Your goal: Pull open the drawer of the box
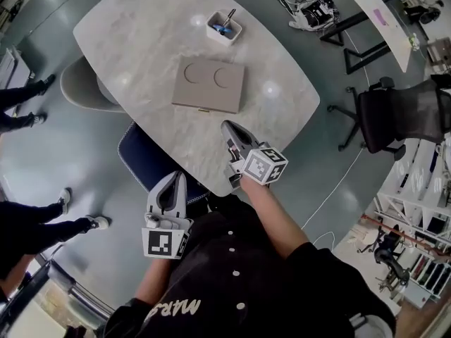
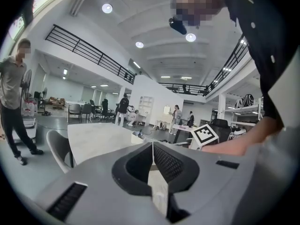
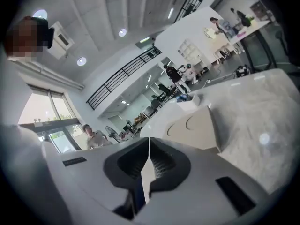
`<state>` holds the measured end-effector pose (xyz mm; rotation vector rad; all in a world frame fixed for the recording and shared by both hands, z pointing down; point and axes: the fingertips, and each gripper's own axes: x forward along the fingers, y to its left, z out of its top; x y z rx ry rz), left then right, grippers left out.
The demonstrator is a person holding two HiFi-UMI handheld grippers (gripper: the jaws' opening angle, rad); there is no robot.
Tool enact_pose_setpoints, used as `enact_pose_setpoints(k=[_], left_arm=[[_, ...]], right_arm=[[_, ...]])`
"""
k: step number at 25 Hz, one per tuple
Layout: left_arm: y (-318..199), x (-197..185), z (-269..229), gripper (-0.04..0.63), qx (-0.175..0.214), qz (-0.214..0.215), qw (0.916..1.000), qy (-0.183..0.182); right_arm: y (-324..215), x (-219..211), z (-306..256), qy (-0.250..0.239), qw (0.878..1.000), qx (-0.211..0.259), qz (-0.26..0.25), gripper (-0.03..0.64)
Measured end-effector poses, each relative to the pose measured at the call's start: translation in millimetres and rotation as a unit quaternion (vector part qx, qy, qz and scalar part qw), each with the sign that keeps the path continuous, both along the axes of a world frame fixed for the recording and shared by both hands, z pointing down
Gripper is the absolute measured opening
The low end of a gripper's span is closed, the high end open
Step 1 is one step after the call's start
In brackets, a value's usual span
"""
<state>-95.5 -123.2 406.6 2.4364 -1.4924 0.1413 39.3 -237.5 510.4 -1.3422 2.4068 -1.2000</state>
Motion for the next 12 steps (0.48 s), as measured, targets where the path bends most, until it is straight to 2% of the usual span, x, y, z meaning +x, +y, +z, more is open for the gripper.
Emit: enact_pose_setpoints(k=[3,5,8,12], left_arm=[[3.3,7.2,8.8,0.018,-0.013,0.007,0.9999,0.007],[3.6,10.7,14.0,0.018,-0.020,0.009,0.9997,0.014],[4.9,12.3,23.8,0.018,-0.032,0.004,0.9992,0.025],[6.2,8.9,40.9,0.018,-0.048,0.001,0.9982,0.036]], right_arm=[[-10.0,-9.3,40.6,-0.025,0.998,-0.052,-0.006,0.005],[-17.4,-12.9,64.8,-0.046,0.995,-0.085,0.001,0.046],[-25.8,-13.9,101.8,-0.062,0.989,-0.130,0.018,0.063],[-39.5,-23.5,132.6,-0.079,0.983,-0.164,0.026,0.063]])
